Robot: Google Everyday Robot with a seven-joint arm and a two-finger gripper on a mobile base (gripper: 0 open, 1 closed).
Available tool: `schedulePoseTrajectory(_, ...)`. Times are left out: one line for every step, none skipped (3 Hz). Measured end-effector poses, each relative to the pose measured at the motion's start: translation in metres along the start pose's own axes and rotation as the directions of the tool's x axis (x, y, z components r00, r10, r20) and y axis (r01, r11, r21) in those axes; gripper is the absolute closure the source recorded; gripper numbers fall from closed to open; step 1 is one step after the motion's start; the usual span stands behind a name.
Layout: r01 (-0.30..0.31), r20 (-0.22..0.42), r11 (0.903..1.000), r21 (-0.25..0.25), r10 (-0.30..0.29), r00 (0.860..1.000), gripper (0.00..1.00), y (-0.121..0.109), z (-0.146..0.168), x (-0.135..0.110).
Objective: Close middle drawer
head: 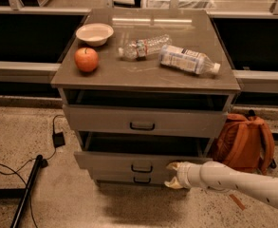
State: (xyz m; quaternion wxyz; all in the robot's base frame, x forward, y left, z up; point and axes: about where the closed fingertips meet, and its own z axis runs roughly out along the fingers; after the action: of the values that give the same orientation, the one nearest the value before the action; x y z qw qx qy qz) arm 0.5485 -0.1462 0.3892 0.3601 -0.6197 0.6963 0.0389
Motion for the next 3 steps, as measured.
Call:
schedulePoseTrajectory(0.001, 0.004, 1.0, -0.003, -0.001, 1.0, 0.0, 0.002, 0.0, 0.0)
schedulePoseTrajectory(0.003, 0.017, 0.9999, -0.012, -0.003, 1.0, 0.0, 0.01, -0.002, -0.001)
schedulePoseTrajectory(0.053, 0.067, 0.9973, -0.051, -0.049, 0.997, 0.0, 0.045, -0.022, -0.009)
